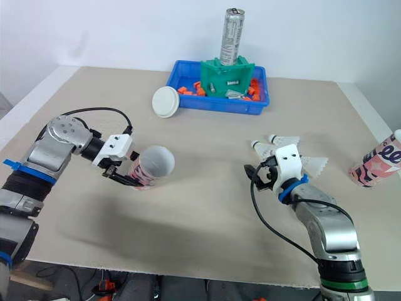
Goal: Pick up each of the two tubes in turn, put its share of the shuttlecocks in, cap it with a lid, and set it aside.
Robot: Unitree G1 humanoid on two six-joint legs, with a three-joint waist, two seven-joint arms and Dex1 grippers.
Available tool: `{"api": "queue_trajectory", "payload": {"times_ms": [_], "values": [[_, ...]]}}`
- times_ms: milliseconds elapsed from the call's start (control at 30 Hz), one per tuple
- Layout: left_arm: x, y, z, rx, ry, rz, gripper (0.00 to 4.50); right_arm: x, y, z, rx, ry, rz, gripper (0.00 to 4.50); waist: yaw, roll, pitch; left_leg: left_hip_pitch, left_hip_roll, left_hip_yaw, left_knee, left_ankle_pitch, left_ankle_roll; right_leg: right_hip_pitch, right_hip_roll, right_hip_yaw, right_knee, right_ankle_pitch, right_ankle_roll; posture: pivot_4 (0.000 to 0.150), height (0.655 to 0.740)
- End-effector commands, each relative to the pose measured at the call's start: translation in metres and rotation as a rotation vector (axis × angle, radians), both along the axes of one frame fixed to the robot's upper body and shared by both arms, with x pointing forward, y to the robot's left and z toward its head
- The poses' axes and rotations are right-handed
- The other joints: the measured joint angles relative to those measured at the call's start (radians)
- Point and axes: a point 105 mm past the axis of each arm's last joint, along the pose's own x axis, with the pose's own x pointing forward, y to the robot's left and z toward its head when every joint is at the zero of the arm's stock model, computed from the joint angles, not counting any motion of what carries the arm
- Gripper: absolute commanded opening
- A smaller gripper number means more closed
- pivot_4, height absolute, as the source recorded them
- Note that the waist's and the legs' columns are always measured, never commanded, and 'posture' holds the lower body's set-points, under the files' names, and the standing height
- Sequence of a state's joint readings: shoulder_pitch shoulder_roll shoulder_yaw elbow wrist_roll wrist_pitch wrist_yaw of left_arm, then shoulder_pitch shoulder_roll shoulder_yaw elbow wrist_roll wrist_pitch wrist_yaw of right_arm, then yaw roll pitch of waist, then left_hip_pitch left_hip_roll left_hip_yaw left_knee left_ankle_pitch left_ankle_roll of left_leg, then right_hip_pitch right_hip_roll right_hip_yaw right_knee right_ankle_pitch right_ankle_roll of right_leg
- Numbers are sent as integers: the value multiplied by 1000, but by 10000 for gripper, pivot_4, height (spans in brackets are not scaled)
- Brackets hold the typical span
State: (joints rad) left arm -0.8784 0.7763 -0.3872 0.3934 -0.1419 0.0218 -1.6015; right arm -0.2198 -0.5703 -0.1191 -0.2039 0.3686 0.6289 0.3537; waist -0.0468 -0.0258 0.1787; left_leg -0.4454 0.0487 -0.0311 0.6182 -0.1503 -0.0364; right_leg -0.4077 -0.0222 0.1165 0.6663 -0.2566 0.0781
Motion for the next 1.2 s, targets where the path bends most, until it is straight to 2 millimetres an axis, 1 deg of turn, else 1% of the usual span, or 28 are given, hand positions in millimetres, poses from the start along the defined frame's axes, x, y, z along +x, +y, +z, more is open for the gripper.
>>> {"api": "queue_trajectory", "payload": {"times_ms": [33,200,233,267,300,400,433,467,533,567,667,733,800,833,867,900,967,1033,1067,1200], "values": [[-8,3,-4,34,27,-27,29788,12,-3,10,-2,-58,1,45000,0,0,0,0,0,0,-1,0,0,0,0,0,0,0,1,1500,7275],[-11,6,-7,54,34,-29,29788,33,-2,5,13,-60,2,45000,-3,1,0,1,0,0,0,0,0,0,0,0,0,0,2,1500,7275],[-11,7,-8,59,34,-28,29301,39,-3,4,13,-61,-1,40848,-3,1,0,1,0,0,0,0,0,0,0,0,0,1,2,1500,7275],[-11,7,-8,57,36,-25,29301,43,-3,3,12,-61,-4,39443,-3,1,0,1,0,0,0,0,0,0,0,0,0,1,2,1500,7275],[-11,7,-8,55,38,-23,29301,45,-3,3,12,-62,-4,35961,-3,1,0,1,0,0,0,0,0,0,0,0,0,1,2,1500,7275],[-11,8,-9,56,41,-21,29301,48,-1,4,19,-74,11,22898,-2,1,0,1,0,0,0,0,1,0,0,0,0,1,2,1500,7275],[-12,9,-10,57,41,-20,29301,48,0,4,16,-79,19,16669,-2,1,0,1,0,0,-1,0,0,0,0,0,1,1,2,1500,7275],[-12,9,-10,57,42,-19,29301,48,2,5,12,-84,33,13160,-2,1,0,1,0,0,-1,0,1,0,0,0,0,1,2,1500,7275],[-13,8,-11,54,45,-22,29301,46,6,6,-2,-90,54,3190,-2,1,0,1,0,0,-1,0,1,0,0,0,1,0,2,1500,7275],[-14,8,-11,51,46,-24,29301,46,7,7,-10,-93,61,417,-2,1,0,1,0,0,-1,0,1,0,1,0,1,0,2,1500,7275],[-15,6,-12,45,54,-27,29301,43,11,15,-26,-116,81,417,-2,1,0,1,0,0,-1,0,1,0,1,0,1,0,3,1500,7275],[-16,5,-15,44,68,-29,29301,35,26,34,-50,-175,162,417,-2,2,0,1,0,0,-1,0,1,0,0,0,1,0,3,1500,7275],[-16,4,-18,38,85,-23,29301,23,45,55,-89,-248,273,417,-2,3,-1,1,0,0,-1,0,1,0,0,0,1,0,3,1500,7275],[-17,4,-18,35,92,-20,29301,18,51,61,-101,-269,308,417,-2,3,-1,1,0,0,-1,0,1,0,0,0,1,-1,3,1500,7275],[-17,2,-19,16,112,-13,29301,8,63,74,-125,-307,387,417,-1,3,-1,1,0,0,-1,-1,1,0,0,0,2,-1,3,1500,7275],[-17,1,-19,2,127,-8,29301,0,71,81,-142,-329,440,417,-1,4,-1,1,0,0,-1,-1,1,0,1,-1,2,-1,3,1500,7275],[-19,-4,-18,-39,171,-1,29301,-32,95,97,-264,-358,677,417,1,4,-1,1,0,0,-1,-1,1,1,0,-1,2,-2,4,1500,7275],[-18,-7,-17,-53,193,3,29301,-54,108,104,-389,-352,847,417,4,5,0,0,-1,0,-1,-1,1,1,-1,-1,2,-3,5,1500,7275],[-17,-7,-18,-52,196,5,29301,-58,112,107,-433,-355,890,417,4,5,0,0,-1,0,-1,-1,1,1,-2,-1,1,-4,5,1500,7275],[-12,-8,-20,-29,192,8,29301,-61,129,125,-565,-419,1006,417,5,5,0,1,-1,0,1,-2,1,1,-2,-2,1,-5,0,1500,7275]]}}
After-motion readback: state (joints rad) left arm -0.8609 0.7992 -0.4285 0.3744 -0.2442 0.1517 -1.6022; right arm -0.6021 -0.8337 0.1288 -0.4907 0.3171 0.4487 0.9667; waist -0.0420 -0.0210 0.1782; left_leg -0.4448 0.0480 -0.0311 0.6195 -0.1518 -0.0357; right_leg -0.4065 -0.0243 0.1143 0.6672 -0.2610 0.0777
